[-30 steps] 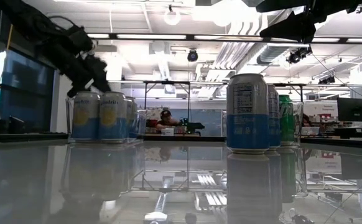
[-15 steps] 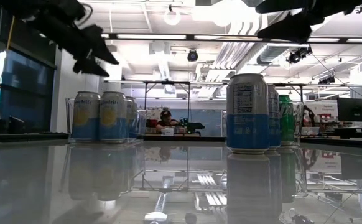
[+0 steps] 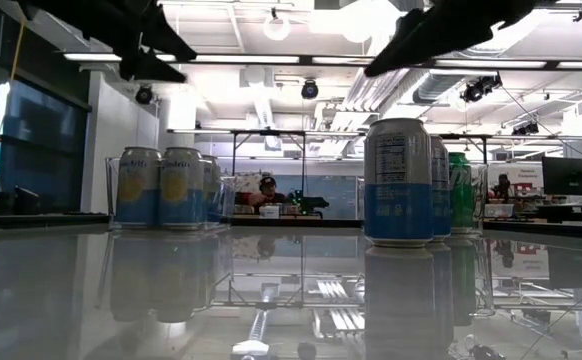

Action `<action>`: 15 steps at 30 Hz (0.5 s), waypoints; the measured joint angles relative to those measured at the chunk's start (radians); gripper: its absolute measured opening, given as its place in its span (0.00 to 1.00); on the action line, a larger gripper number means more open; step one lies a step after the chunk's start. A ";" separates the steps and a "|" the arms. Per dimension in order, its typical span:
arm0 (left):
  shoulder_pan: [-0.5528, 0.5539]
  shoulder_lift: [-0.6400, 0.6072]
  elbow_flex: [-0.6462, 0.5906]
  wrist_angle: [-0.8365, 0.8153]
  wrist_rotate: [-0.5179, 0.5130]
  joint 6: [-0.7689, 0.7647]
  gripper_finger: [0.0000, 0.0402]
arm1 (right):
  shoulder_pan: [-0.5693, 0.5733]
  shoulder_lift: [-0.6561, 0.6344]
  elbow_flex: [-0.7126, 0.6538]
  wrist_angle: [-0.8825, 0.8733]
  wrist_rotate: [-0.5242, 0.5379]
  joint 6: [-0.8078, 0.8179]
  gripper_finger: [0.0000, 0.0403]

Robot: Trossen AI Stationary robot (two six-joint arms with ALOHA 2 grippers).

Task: Sort soda cans
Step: Put the blue-white soda can into the top left transparent bin

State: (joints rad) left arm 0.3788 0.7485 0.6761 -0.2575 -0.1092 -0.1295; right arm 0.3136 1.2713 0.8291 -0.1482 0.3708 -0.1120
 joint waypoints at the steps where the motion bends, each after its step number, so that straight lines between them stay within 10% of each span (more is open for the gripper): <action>1: -0.032 0.001 0.000 -0.001 -0.036 0.000 0.88 | -0.018 0.017 0.044 -0.085 -0.016 0.023 0.90; 15: -0.240 0.074 -0.009 -0.006 -0.217 -0.029 0.88 | -0.145 0.205 0.191 -0.388 -0.256 0.089 0.90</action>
State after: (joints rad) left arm 0.1385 0.8222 0.6666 -0.2634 -0.3263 -0.1586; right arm 0.1690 1.4766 1.0199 -0.5364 0.1150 -0.0231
